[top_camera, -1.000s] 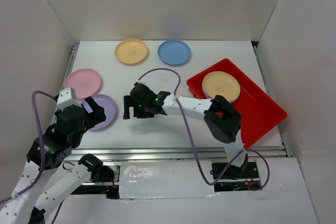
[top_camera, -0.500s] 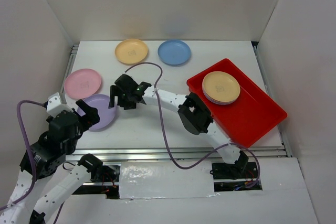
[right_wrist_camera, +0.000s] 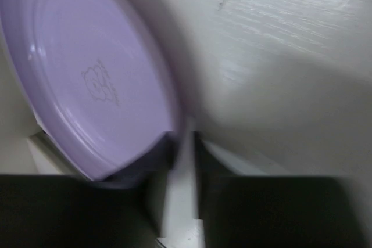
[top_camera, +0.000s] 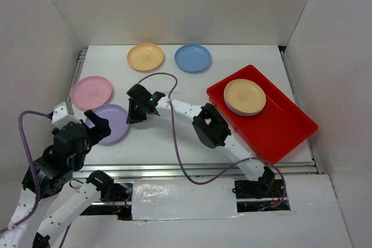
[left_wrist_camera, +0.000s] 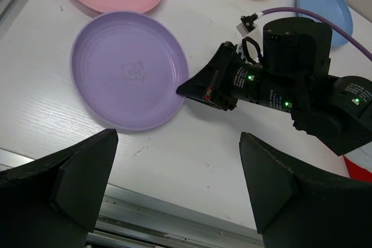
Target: Place the plates into the plastic bin on the countertop
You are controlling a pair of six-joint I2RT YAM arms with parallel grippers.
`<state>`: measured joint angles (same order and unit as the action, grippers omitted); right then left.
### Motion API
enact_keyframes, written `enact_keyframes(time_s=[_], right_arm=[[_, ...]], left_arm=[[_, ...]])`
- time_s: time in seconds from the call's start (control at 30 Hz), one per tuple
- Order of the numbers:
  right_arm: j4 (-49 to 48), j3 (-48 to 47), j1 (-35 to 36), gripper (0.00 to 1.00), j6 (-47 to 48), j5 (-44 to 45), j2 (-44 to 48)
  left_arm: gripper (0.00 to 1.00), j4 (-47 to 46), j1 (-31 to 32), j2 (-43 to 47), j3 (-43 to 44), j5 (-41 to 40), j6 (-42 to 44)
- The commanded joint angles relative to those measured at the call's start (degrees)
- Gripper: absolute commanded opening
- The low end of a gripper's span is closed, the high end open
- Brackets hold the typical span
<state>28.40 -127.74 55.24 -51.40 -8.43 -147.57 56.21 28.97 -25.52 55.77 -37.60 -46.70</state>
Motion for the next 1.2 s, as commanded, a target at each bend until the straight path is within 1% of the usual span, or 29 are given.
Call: enact_keyframes(time_s=[0.0,0.03,0.07,0.13,0.17,0.2,0.23,0.27,0.3,0.33,0.37,0.4,0.43,0.47,0.5,0.57,0.6,0.63,0.67,0.77,0.8,0.9,1.0,1.17], right_arm=[[0.2,2.1,0.2,0.1,0.4,0.3,0.3],[0.4,2.8,0.3,0.0,0.3,1.1,1.9],[0.5,6.1,0.4,0.0,0.6,2.4,3.2],[-0.4,12.2,0.2,0.0,1.1,4.3,11.1],[-0.6,20.4,-0.2,0.0,1.6,7.5,14.3],[-0.7,24.9,-0.8,0.0,1.6,8.2,22.3],[-0.9,29.3,-1.8,0.0,1.6,9.8,26.6],[-1.4,39.0,-4.8,0.0,1.6,9.5,30.5],[-5.8,44.5,-6.7,0.0,1.7,6.9,39.5],[-8.5,49.7,-8.7,0.0,1.7,5.5,44.2],[-10.2,58.1,-13.4,0.0,2.3,4.3,48.2],[-10.5,60.8,-16.3,0.0,2.8,3.5,55.1],[-9.2,64.1,-18.8,0.0,4.0,4.1,58.2],[-6.9,65.2,-24.7,0.0,4.7,4.3,60.5],[-6.2,66.2,-27.7,0.0,5.7,3.4,64.9],[-3.7,68.2,-33.9,0.0,8.0,2.7,68.2],[-2.7,68.4,-39.9,0.0,8.6,2.7,70.6],[-1.8,68.4,-42.9,0.0,10.2,2.5,71.2],[0.1,68.2,-48.3,0.0,10.8,2.7,71.3],[2.3,67.8,-56.9,0.0,12.1,4.7,69.7],[2.3,67.8,-61.0,0.0,12.0,5.3,69.3],[-0.1,69.1,-67.0,0.0,11.8,3.5,68.6],[-1.4,69.5,-69.8,0.0,11.8,2.3,68.3],[-1.3,68.8,-72.0,0.0,12.1,1.4,66.9]], left_arm=[[0.99,-2.1,0.0,-0.7,0.7,0.3,0.9],[0.99,-2.1,0.0,-0.8,0.8,0.3,0.9],[0.99,-2.2,0.0,-0.7,0.7,0.3,1.0],[0.99,-2.2,0.1,-0.7,0.7,0.4,1.0],[0.99,-2.2,0.0,-0.4,0.7,0.5,1.1],[0.99,-2.3,0.0,-0.4,0.7,0.7,1.3],[0.99,-2.3,0.0,-0.4,0.7,0.8,1.3],[0.99,-2.6,-0.1,-0.2,0.5,0.8,1.5],[0.99,-2.9,0.0,-0.2,0.6,1.1,1.7],[0.99,-3.0,0.0,-0.2,0.4,1.3,1.7],[0.99,-3.0,0.0,-0.4,0.4,1.3,1.8],[0.99,-3.0,-0.1,-0.6,0.5,1.3,2.0],[0.99,-3.1,0.0,-0.7,0.5,1.7,2.0],[0.99,-3.0,-0.1,-0.8,0.5,1.5,2.1],[0.99,-3.3,-0.1,-0.8,0.6,1.7,2.2],[0.99,-3.5,-0.1,-0.6,0.4,1.9,2.4],[0.99,-3.5,-0.1,-0.2,0.3,1.9,2.3],[0.99,-3.5,-0.1,-0.1,0.3,2.0,2.3],[0.99,-3.5,-0.1,0.0,0.2,1.9,2.3],[0.99,-3.7,-0.1,0.3,0.1,2.2,2.7],[0.99,-3.8,-0.1,0.2,0.1,2.4,2.7],[0.99,-4.3,-0.1,-0.4,0.0,2.9,3.1],[0.99,-4.3,-0.1,-1.4,0.0,3.5,3.7],[0.99,-4.7,-0.1,-2.4,0.0,4.2,4.2]])
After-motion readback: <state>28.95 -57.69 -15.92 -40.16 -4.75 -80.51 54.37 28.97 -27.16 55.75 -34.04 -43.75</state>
